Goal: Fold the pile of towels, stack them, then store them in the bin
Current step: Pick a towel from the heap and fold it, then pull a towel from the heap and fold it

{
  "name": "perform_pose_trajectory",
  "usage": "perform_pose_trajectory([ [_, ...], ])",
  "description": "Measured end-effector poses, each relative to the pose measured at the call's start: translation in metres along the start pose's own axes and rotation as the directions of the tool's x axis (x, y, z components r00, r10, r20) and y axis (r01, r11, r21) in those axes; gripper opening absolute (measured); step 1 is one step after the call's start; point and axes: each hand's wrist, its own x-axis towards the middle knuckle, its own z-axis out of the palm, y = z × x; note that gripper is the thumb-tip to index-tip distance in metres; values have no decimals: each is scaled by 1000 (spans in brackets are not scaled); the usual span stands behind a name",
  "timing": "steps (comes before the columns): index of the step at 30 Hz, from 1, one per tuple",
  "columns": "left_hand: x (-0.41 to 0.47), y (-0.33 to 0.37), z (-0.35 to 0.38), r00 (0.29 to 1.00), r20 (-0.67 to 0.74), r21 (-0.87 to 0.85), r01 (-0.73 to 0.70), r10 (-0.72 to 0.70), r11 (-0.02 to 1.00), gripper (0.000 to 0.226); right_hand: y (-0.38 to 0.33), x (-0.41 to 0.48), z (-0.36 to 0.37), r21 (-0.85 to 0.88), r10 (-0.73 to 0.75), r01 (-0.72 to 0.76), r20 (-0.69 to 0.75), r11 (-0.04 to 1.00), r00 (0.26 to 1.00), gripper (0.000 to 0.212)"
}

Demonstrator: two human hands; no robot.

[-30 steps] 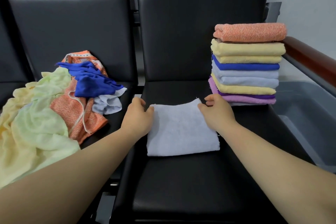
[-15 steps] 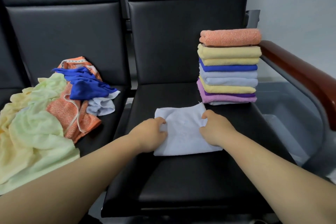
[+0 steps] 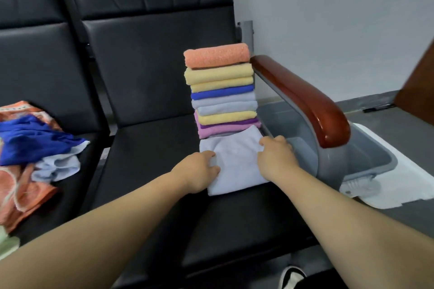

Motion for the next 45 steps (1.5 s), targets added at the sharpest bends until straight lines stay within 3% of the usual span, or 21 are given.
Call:
perform_pose_trajectory([
  [5, -16, -34, -19, 1000, -20, -46, 22, -23, 999, 59, -32, -22, 2, -120, -198, 192, -41, 974, 979, 44],
  [9, -42, -82, -48, 993, -28, -41, 111, -113, 993, 58, -83, -47, 21, -41, -393, 399, 109, 916, 913, 44],
  [14, -90, -149, -93, 966, -65, 1, 252, -251, 968, 43, -151, -73, 53, 130, -559, 544, 247, 829, 792, 39],
  [19, -145, -237, -136, 895, -226, 0, 396, -385, 918, 31, -244, -91, 89, 224, -655, 617, 318, 754, 685, 34],
  [21, -162, -268, -158, 837, -319, -83, 442, -444, 893, 28, -290, -97, 104, 246, -688, 643, 311, 725, 656, 33],
  [25, -177, -322, -184, 670, -491, -282, 482, -556, 830, 33, -372, -102, 132, 310, -709, 637, 300, 706, 638, 31],
  [28, -174, -349, -183, 632, -507, -337, 481, -586, 809, 39, -428, -95, 151, 359, -673, 577, 271, 734, 688, 37],
  [32, -160, -364, -178, 632, -526, -394, 412, -569, 822, 35, -481, -72, 168, 432, -590, 448, 285, 783, 756, 57],
  [35, -154, -370, -177, 636, -526, -445, 361, -565, 820, 33, -498, -62, 180, 289, -567, 492, 317, 821, 760, 26],
  [38, -151, -369, -176, 646, -498, -505, 325, -578, 799, 38, -498, -56, 180, 220, -593, 550, 284, 806, 754, 27],
  [40, -148, -364, -176, 646, -512, -524, 288, -566, 802, 50, -492, -56, 163, 343, -630, 546, 217, 764, 745, 29],
  [43, -143, -342, -174, 655, -571, -533, 163, -495, 830, 78, -472, -63, 113, 497, -670, 544, 107, 676, 735, 15],
  [45, -133, -321, -169, 724, -537, -531, 109, -433, 840, 92, -451, -69, 77, 734, -664, 369, 146, 570, 733, 15],
])
